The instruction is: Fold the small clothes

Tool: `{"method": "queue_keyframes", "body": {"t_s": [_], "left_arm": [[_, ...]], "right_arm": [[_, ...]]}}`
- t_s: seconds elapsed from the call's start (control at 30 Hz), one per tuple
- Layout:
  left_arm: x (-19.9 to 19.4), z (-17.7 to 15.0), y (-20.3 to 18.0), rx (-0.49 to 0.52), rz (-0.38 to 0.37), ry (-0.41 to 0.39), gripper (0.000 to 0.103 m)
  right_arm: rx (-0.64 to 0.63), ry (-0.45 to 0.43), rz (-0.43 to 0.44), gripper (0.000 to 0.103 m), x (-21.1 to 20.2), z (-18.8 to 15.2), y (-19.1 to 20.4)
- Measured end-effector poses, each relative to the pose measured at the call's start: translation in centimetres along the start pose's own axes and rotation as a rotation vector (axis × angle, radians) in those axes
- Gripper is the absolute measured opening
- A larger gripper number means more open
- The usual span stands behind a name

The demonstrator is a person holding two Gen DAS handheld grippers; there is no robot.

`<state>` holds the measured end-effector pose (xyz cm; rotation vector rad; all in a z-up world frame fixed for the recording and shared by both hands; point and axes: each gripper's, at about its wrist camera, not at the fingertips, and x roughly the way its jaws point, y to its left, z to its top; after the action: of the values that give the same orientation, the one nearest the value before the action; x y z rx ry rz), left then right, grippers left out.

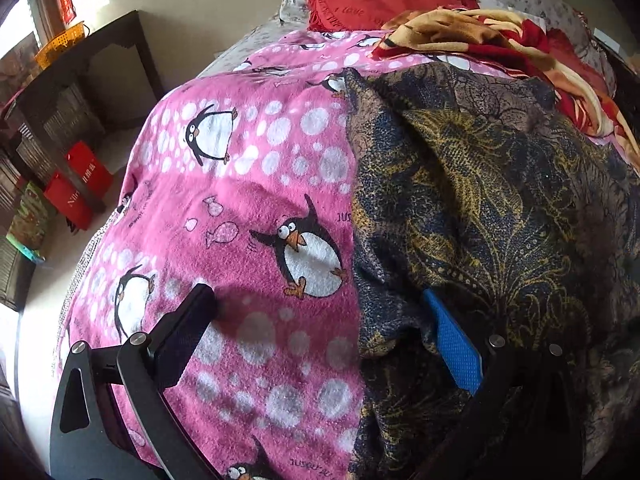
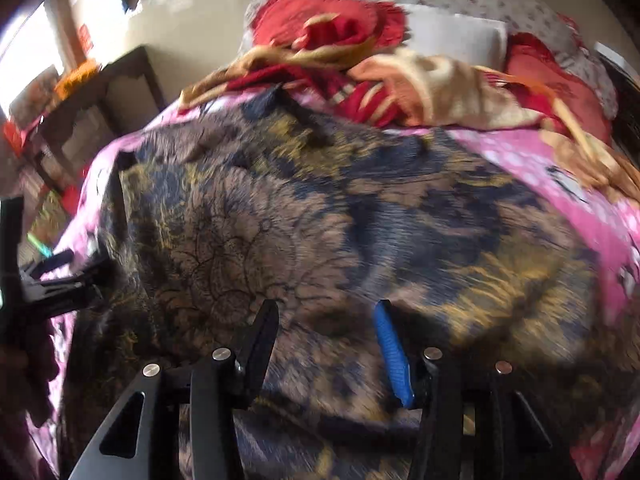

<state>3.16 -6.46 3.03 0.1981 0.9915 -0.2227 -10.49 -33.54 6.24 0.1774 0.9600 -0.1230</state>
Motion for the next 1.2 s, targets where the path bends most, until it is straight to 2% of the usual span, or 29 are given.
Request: {"method": "queue_keyframes", "body": {"t_s": [0.1, 0.17, 0.27, 0.37, 0.43, 0.7, 0.8, 0.93, 0.97, 1.0, 1.1, 1.2], "left_arm": [[-2.1, 0.5, 0.1, -0.019, -0.014, -0.056, 0.103], [-3.6, 1.1, -0.2, -0.021, -0.024, -0.104, 0.103], [-5.0, 1.8, -1.4, -0.011, -0.042, -0.136, 0.103], [-4.9, 1.8, -3.1, 0.020, -0.041, -0.112, 0.103], [-4.9, 1.5, -4.2, 0.040, -0.046, -0.104, 0.103], [-4.2, 1.5, -7.6, 0.097, -0.068, -0.103, 0.103], [-3.7, 1.6, -8.5, 0.099, -0.076, -0.101, 0.103], [-2.3, 1.7, -9.5, 0.110, -0.091, -0.078, 0.103], [-1.9, 1.7, -9.7, 0.115, -0.092, -0.066, 0.103], [-1.5, 1.7, -9.9, 0.118, -0.096, -0.052, 0.103], [-0.6, 1.5, -10.0, 0.112, -0.121, -0.012, 0.103], [-0.8, 1.4, -10.0, 0.111, -0.130, -0.020, 0.103]], "right_arm": [[0.065, -0.098, -0.044, 0.048, -3.2, -0.6, -2.7], [0.107, -0.128, -0.089, 0.048, -4.5, -0.4, -4.6], [0.154, -0.081, -0.126, 0.048, -3.5, -0.6, -6.9], [0.186, -0.041, -0.223, 0.048, -2.1, -1.0, -9.2], [0.219, -0.052, -0.190, 0.048, -2.5, -1.6, -10.1], [0.165, -0.146, -0.141, 0.048, -5.6, -1.3, -7.5], [0.161, -0.126, -0.126, 0.048, -4.5, -0.8, -7.1], [0.169, -0.045, -0.176, 0.049, -1.0, -0.6, -7.6], [0.163, -0.052, -0.182, 0.050, -0.8, -0.6, -7.5], [0.155, -0.053, -0.188, 0.055, -0.9, -0.5, -7.2], [0.122, -0.043, -0.206, 0.055, -1.9, -0.3, -5.9], [0.129, -0.059, -0.180, 0.059, -2.8, -1.1, -5.5]]}}
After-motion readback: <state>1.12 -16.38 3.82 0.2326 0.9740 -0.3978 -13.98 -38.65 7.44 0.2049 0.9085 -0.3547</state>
